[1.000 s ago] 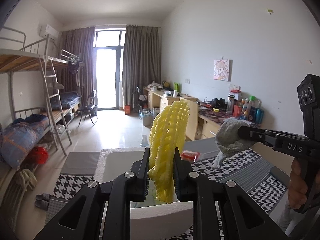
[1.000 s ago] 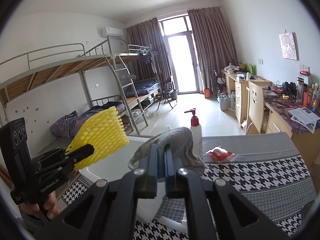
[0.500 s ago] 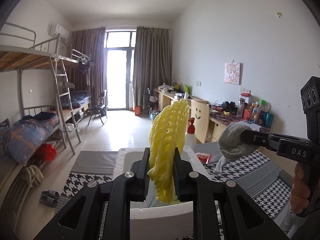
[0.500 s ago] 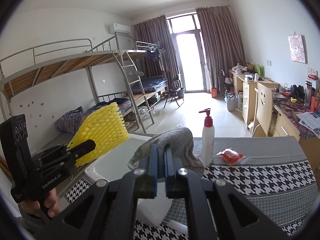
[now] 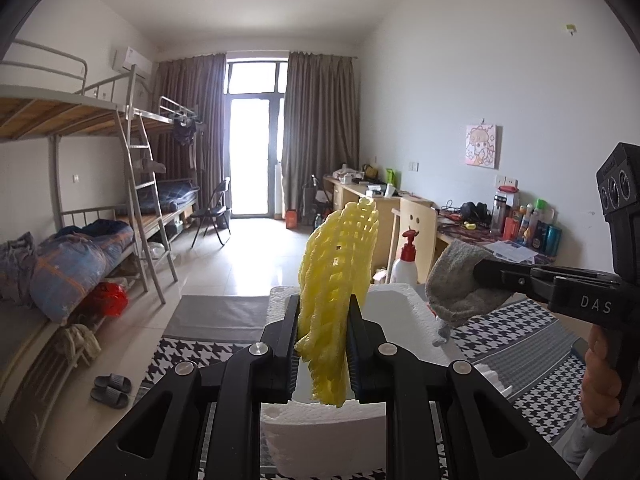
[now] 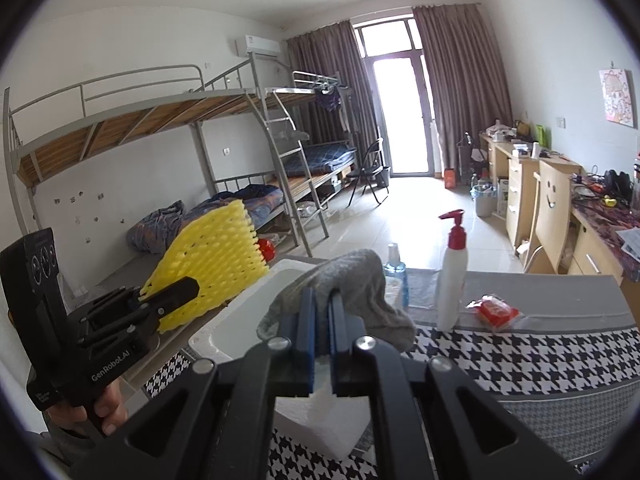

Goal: Organize soft objects
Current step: 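Carry the sleeve in the left tool while the right tool carries the sock to the foam box, then lower the gray sock into the foam box and open the right tool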

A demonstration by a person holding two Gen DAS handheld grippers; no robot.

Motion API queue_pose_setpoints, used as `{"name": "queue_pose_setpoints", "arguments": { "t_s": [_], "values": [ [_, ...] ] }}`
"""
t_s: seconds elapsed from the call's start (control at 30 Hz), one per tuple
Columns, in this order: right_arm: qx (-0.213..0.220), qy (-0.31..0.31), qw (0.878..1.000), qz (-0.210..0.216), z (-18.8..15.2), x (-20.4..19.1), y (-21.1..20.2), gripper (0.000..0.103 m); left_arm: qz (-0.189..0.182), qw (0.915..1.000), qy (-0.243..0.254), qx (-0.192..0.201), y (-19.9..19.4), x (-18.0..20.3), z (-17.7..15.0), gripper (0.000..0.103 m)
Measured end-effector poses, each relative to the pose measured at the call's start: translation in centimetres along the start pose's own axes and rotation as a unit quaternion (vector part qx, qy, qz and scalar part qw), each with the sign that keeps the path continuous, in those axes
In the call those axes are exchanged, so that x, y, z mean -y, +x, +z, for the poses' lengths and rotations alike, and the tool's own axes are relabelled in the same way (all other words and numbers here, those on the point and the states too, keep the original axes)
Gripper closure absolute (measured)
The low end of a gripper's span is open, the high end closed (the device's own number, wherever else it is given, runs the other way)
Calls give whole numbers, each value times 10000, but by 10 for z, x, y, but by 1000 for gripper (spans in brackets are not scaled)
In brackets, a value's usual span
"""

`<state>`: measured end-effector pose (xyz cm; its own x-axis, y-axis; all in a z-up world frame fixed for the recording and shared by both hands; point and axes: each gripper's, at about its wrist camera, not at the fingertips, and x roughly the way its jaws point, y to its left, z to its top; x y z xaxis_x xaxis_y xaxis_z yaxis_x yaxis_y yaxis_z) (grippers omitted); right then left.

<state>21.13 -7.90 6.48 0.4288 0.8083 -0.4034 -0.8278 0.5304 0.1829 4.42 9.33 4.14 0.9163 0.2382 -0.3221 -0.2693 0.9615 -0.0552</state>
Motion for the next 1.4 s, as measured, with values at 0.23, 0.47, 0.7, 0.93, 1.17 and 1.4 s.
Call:
{"name": "queue_pose_setpoints", "arguments": {
  "t_s": [0.23,0.47,0.7,0.93,1.17,1.4],
  "values": [
    [-64,-24,9999,93,1,-7,10,95,57,10000,-55,8,-1,-10,-2,82],
    [-143,-107,9998,90,2,-15,19,95,116,9999,-78,18,-1,-13,-1,82],
    [-311,-172,9993,94,0,-16,31,95,176,9998,-75,3,-2,-16,-2,82],
    [-477,-304,9983,-156,-2,-22,45,95,193,9998,-72,-29,-1,-17,-2,82],
    [-597,-427,9969,-278,-6,-25,52,95,209,9997,-96,-47,0,-19,-3,82],
    [-744,-451,9957,-317,-11,-25,60,95,214,9997,-95,-62,1,-17,-3,82]
  ]
}}
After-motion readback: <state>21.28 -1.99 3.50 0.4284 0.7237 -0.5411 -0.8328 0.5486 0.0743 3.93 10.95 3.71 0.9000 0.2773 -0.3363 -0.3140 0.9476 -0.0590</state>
